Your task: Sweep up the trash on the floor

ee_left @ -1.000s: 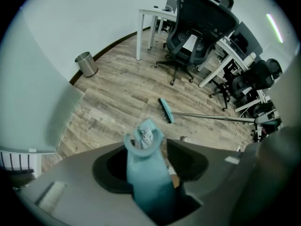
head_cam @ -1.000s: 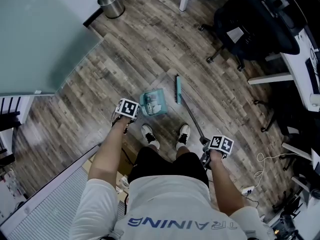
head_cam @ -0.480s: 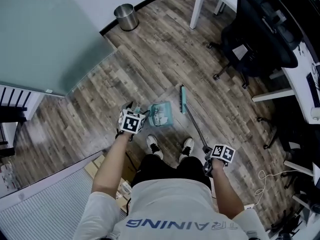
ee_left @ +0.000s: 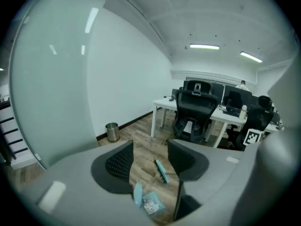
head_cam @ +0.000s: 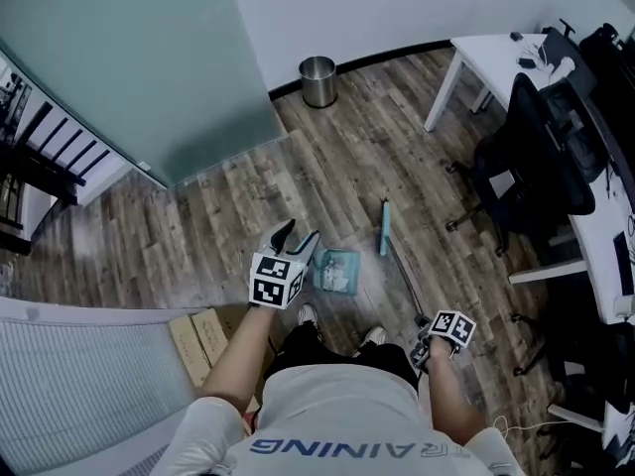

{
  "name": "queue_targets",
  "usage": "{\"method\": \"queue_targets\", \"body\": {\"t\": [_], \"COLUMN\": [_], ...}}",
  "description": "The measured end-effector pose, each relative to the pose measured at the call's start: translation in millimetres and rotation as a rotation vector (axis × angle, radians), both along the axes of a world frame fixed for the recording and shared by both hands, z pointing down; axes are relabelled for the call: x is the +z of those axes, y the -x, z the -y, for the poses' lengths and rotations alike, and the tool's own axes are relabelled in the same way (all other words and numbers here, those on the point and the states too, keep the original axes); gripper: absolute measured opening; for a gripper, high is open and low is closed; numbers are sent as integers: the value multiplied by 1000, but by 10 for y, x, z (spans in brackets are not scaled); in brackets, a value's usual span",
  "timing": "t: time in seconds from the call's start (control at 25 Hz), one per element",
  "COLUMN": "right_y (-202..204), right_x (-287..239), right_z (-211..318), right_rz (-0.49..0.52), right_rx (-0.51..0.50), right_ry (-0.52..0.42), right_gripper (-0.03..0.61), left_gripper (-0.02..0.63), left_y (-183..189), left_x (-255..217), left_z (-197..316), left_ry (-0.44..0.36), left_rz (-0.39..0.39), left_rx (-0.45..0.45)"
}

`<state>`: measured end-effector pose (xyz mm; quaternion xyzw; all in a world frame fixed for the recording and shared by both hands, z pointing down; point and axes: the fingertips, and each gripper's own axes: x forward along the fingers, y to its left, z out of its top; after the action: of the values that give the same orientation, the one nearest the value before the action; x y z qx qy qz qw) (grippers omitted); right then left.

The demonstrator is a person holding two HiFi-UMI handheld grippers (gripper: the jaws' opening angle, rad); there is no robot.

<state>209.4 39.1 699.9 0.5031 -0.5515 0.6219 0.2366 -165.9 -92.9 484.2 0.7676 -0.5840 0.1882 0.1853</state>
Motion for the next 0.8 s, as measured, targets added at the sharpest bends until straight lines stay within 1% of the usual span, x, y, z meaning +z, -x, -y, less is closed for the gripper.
{"method": "queue_targets", "body": {"t": [0.16,0.28,0.32,0.4,0.56,0.68,0.8], "right_y": [51,103,128,190,299,379,467], "right_x": [-179,-327,-387,-506,-679,-778,-916], "right_z": [163,283,325,403,562,562,612], "right_rz": [6,-15,-33,-58,-69,-142,-214], "right_rx": [-1,-33,-58,-103,-140,-214,-274], "right_ry": [-39,-73,-89,-122,-182,-216,-252], "right_gripper": [109,109,109,109,107,107,107], "left_gripper": [156,98,97,72,31,4,0], "left_y": [-3,-106,-151,-208,-269,-303,-319], "left_x": [-481,-776,-872,-1067,-1407,-1562,-1617], "left_z": [-175,-271,-290,-313,-303,-366,-382], "left_ry": [-128,-200,-222,-268,-353,-398,-410], "left_rz": [-55,-85,-99,-123,-149,-129,-120], "left_rx": [-73,-65,-53,-44,-53,-64,-72]}}
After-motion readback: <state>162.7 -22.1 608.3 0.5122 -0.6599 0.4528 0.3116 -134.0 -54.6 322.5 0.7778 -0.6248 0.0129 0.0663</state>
